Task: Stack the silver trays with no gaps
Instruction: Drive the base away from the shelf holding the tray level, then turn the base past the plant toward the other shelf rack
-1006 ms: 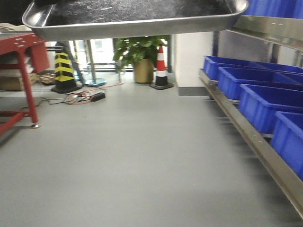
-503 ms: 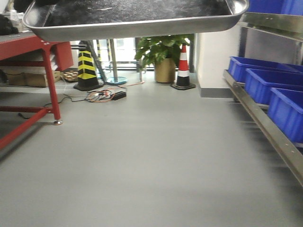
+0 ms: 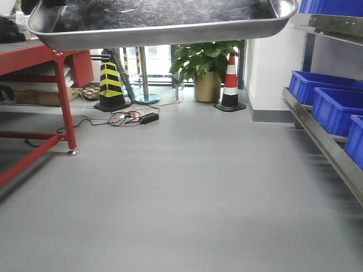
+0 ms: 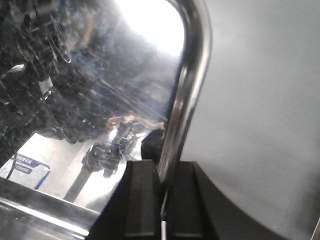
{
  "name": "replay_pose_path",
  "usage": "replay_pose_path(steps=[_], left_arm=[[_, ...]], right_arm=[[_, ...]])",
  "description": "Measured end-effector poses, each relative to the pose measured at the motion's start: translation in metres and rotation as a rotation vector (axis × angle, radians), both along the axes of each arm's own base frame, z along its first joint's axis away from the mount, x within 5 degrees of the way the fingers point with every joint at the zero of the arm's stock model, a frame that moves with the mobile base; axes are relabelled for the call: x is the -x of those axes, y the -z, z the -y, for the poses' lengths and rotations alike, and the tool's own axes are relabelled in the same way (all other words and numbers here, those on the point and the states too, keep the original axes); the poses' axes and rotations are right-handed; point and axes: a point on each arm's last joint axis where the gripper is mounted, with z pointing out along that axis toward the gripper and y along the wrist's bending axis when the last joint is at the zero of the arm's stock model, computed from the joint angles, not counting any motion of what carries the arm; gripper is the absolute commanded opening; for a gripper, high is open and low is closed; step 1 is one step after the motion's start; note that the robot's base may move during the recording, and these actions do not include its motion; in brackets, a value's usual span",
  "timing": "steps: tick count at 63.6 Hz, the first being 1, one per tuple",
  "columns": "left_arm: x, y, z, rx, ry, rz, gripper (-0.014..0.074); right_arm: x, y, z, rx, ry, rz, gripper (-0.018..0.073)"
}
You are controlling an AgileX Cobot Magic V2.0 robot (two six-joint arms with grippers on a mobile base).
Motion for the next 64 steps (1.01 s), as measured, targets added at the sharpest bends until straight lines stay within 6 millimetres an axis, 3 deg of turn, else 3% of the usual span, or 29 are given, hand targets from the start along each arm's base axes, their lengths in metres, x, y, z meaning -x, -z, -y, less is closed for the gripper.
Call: replay_pose_path(steps=[64], left_arm=[[-0.0001,-0.0001,0.0001,0.001,0.000,0.001,-0.0048]], right_arm=[[0.0002,-0.0003,0.0001,0.000,0.000,0.001,0.0057]])
